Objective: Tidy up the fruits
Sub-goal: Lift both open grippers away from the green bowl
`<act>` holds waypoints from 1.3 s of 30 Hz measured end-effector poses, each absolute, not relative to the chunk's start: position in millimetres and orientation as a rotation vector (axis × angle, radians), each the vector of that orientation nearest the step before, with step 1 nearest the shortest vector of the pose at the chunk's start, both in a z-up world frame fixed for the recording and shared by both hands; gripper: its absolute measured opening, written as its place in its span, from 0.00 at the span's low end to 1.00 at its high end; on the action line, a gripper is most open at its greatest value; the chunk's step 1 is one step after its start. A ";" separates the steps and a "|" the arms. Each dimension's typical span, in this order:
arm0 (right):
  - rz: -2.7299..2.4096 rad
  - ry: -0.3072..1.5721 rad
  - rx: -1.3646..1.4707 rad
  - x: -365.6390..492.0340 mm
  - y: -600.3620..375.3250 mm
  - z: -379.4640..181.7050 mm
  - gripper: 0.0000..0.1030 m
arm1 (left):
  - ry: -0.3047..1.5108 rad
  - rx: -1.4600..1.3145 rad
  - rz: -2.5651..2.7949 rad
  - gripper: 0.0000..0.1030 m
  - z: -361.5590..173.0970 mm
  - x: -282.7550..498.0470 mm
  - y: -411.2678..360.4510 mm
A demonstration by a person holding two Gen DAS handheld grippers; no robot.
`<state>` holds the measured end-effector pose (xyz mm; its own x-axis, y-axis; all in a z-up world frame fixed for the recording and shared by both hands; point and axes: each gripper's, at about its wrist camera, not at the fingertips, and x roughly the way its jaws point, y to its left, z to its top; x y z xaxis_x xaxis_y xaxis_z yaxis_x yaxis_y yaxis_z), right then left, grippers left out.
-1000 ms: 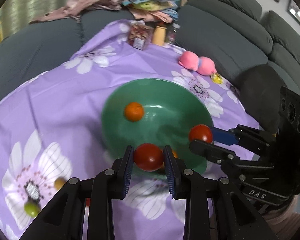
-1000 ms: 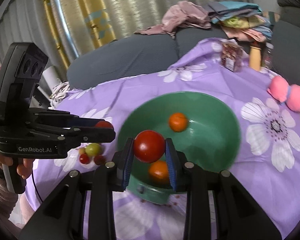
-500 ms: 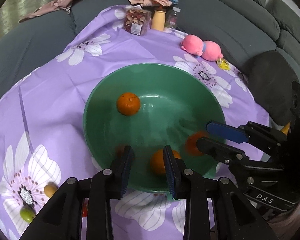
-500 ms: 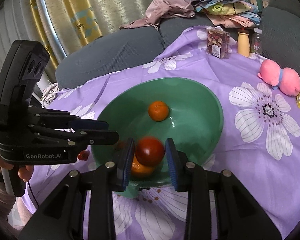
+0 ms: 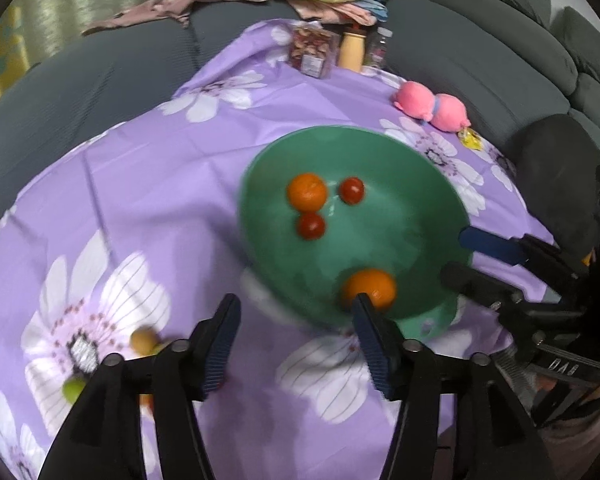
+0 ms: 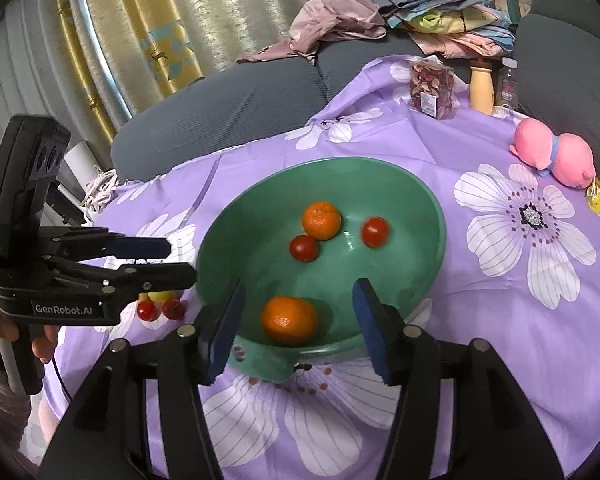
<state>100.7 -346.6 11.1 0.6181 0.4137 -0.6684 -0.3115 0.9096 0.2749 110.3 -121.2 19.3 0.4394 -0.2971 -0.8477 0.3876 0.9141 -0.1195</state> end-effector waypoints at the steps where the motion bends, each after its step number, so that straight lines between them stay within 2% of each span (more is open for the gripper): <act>1: 0.420 0.800 0.134 98.4 -345.6 12.9 0.56 | 1.032 0.091 -0.414 0.63 19.1 107.5 -115.9; 5: 0.420 0.787 0.133 92.2 -343.6 18.7 0.61 | 1.044 0.054 -0.362 0.64 16.5 97.6 -91.1; 9: 0.433 0.781 0.125 84.7 -335.7 23.5 0.68 | 1.053 0.024 -0.308 0.78 12.6 87.1 -69.9; 16: 0.475 0.787 0.077 73.6 -311.5 28.2 0.72 | 1.069 0.016 -0.259 0.83 4.9 69.9 -49.7; 19: 0.507 0.797 0.051 68.2 -298.0 28.9 0.81 | 1.079 0.000 -0.249 0.83 0.1 63.8 -40.2; 25: 0.582 0.823 0.004 57.6 -272.6 26.9 0.83 | 1.098 -0.021 -0.212 0.83 -8.5 54.8 -21.9; 29: 0.611 0.855 -0.010 54.5 -260.6 21.5 0.83 | 1.104 -0.033 -0.191 0.89 -12.6 49.5 -11.7; 39: 0.685 0.914 -0.050 46.1 -232.1 10.8 0.85 | 1.119 -0.056 -0.173 0.89 -18.5 42.2 3.9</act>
<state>46.1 -232.1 10.8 0.4159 0.5250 -0.7426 -0.5656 0.7887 0.2409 42.2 3.9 -18.5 0.4244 -0.1662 -0.8901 0.1096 0.9852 -0.1317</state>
